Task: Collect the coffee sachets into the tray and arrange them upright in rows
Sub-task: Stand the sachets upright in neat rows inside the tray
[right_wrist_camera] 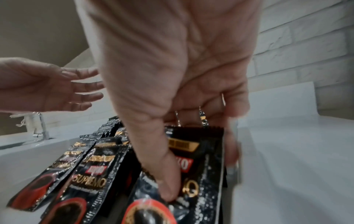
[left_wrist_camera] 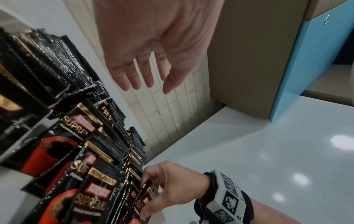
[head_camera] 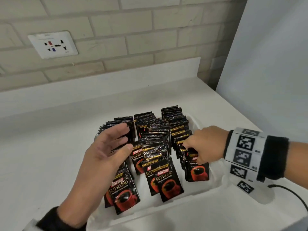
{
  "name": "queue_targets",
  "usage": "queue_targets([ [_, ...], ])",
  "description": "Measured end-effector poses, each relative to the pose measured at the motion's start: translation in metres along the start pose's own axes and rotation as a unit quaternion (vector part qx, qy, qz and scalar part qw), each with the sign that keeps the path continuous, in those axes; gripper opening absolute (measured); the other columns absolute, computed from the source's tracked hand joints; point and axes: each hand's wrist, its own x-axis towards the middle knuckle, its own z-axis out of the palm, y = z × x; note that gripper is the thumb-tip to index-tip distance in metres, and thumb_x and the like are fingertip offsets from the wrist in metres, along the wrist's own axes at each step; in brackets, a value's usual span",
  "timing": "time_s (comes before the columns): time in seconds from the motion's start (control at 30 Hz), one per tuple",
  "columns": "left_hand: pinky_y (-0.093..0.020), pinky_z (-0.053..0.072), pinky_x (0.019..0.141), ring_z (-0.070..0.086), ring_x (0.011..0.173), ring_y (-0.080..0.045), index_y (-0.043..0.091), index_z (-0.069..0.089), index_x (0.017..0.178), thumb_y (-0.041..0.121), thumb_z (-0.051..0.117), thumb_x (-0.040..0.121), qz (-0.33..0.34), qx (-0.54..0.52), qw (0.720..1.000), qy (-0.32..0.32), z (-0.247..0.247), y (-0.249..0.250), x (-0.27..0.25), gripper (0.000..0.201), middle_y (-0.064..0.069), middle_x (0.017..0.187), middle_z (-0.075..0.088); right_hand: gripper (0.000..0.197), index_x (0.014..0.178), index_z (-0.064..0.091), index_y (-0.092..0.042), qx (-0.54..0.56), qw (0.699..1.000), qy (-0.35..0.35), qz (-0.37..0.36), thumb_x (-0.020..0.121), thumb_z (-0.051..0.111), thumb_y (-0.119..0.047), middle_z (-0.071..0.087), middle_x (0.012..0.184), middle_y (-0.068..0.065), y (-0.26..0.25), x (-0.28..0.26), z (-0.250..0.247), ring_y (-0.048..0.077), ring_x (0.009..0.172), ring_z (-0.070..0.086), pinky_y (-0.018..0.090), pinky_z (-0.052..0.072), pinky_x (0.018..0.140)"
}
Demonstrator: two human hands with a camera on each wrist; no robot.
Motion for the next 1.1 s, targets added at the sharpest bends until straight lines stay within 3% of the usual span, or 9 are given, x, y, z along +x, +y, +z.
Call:
queue_targets([
  [0.17,-0.017,0.042,0.076,0.064,0.091,0.004,0.036,0.064,0.098,-0.001,0.063,0.081,-0.006,-0.004,1.0,0.024,-0.013,-0.003,-0.002,0.04,0.023,0.099,0.069,0.016,0.098,0.056,-0.016,-0.072,0.995,0.072,0.007,0.082,0.055,-0.018,0.038,0.063,-0.006,-0.001,0.006,-0.009,0.018,0.062,0.043,0.024,0.035,0.061],
  [0.27,-0.014,0.048,0.072,0.065,0.088,0.002,0.033,0.064,0.096,-0.003,0.062,0.08,-0.011,-0.009,0.999,0.038,-0.017,-0.008,-0.002,0.039,0.02,0.096,0.07,0.025,0.107,0.054,-0.018,-0.072,0.993,0.094,0.004,0.083,0.055,-0.02,0.055,0.078,-0.003,0.0,0.007,-0.007,0.019,0.072,0.051,0.027,0.036,0.069],
  [0.4,-0.005,0.048,0.064,0.065,0.085,0.005,0.031,0.064,0.096,-0.006,0.061,0.081,-0.022,-0.003,0.999,0.038,-0.018,-0.013,-0.002,0.04,0.021,0.095,0.071,0.028,0.111,0.047,-0.019,-0.071,0.991,0.116,-0.002,0.083,0.053,-0.02,0.057,0.089,-0.003,0.003,0.005,-0.002,0.021,0.082,0.058,0.026,0.034,0.058],
  [0.53,-0.018,0.043,0.076,0.064,0.091,-0.002,0.033,0.064,0.094,-0.005,0.06,0.081,-0.022,0.012,0.998,0.05,-0.022,-0.014,-0.002,0.04,0.019,0.096,0.071,0.031,0.115,0.04,-0.019,-0.073,0.99,0.116,0.01,0.086,0.052,-0.02,0.049,0.109,-0.003,0.005,0.001,0.006,0.02,0.093,0.055,0.023,0.019,0.046],
  [0.7,-0.011,0.049,0.072,0.061,0.094,-0.003,0.03,0.062,0.098,-0.003,0.058,0.084,-0.025,-0.001,0.994,0.104,-0.035,-0.013,0.001,0.036,0.012,0.099,0.068,0.039,0.119,0.033,-0.021,-0.051,0.989,0.131,0.042,0.086,0.053,-0.022,0.041,0.118,0.0,0.005,-0.003,0.012,0.02,0.095,0.051,0.025,0.028,0.049],
  [0.8,-0.016,0.043,0.088,0.059,0.103,-0.002,0.03,0.059,0.102,0.005,0.056,0.089,-0.05,-0.016,0.99,0.132,-0.044,-0.02,0.0,0.029,0.011,0.107,0.066,0.039,0.119,0.031,-0.024,-0.034,0.988,0.14,0.053,0.087,0.053,-0.03,0.04,0.118,-0.003,0.004,-0.01,0.009,0.017,0.094,0.051,0.026,0.038,0.06],
  [0.87,-0.024,0.038,0.099,0.055,0.112,-0.005,0.031,0.057,0.105,0.012,0.055,0.091,-0.073,-0.018,0.987,0.142,-0.048,-0.027,0.0,0.024,0.014,0.112,0.063,0.04,0.121,0.028,-0.027,-0.021,0.988,0.146,0.052,0.089,0.051,-0.038,0.04,0.116,-0.006,0.004,-0.016,0.003,0.013,0.092,0.049,0.022,0.032,0.056],
  [0.93,-0.023,0.036,0.099,0.053,0.116,-0.005,0.031,0.055,0.112,0.018,0.054,0.093,-0.088,-0.013,0.985,0.148,-0.05,-0.032,0.001,0.023,0.016,0.116,0.061,0.041,0.123,0.026,-0.031,0.002,0.986,0.162,0.044,0.09,0.046,-0.046,0.038,0.112,-0.01,0.002,-0.023,-0.006,0.009,0.088,0.044,0.018,0.028,0.053],
  [1.1,-0.017,0.035,0.097,0.049,0.116,0.004,0.029,0.045,0.129,0.028,0.048,0.095,-0.08,0.027,0.989,0.124,-0.041,-0.027,0.0,0.034,0.02,0.124,0.054,0.036,0.122,0.031,-0.044,0.134,0.974,0.179,-0.022,0.09,0.044,-0.049,0.035,0.105,-0.026,-0.015,-0.035,-0.03,-0.001,0.104,0.043,0.021,0.039,0.084],
])
